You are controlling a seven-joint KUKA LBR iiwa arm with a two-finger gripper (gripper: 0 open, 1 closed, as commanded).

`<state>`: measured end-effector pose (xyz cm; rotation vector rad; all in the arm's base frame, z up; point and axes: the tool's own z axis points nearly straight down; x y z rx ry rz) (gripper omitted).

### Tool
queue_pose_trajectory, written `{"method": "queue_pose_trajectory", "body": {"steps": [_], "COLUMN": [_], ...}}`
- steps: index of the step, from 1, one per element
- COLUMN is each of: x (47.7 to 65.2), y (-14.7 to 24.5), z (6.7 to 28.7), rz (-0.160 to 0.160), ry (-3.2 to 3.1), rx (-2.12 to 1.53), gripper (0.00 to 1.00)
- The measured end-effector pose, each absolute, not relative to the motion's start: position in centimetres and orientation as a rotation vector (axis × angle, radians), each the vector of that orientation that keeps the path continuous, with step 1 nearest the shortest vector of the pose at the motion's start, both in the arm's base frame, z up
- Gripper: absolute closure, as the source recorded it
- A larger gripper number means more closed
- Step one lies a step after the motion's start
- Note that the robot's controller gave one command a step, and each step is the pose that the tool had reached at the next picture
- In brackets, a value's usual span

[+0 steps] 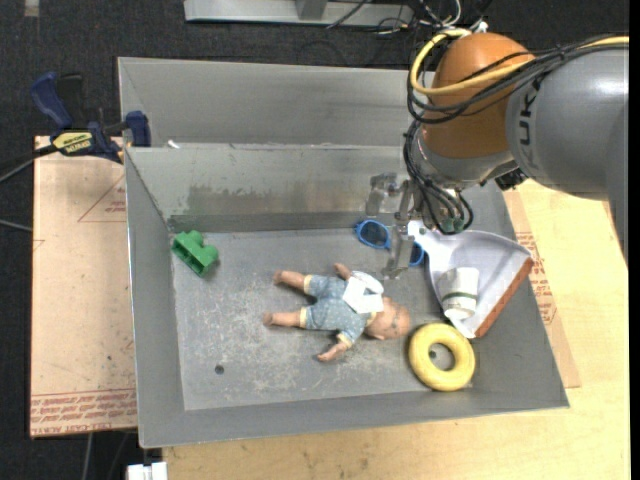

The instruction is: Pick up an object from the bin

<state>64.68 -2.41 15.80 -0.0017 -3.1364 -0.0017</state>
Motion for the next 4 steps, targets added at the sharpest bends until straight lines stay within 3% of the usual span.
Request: {"method": "queue_pose_trajectory", "body": {"steps": [1, 2, 3, 4], "x": [64.8, 63.0, 62.4, 59.8], "y": [-2.4, -2.5, -0.7, -0.6], "z": [16.3, 13.3, 9.5, 8.5], "rz": [-0.001, -0.001, 0.008, 0.002], "ry": [-3.144, -3.147, -3.123, -3.139], "rx": [-0.001, 0.103, 0.436, 0.422], "gripper": [0.0, 0.0, 0.0, 0.0]}}
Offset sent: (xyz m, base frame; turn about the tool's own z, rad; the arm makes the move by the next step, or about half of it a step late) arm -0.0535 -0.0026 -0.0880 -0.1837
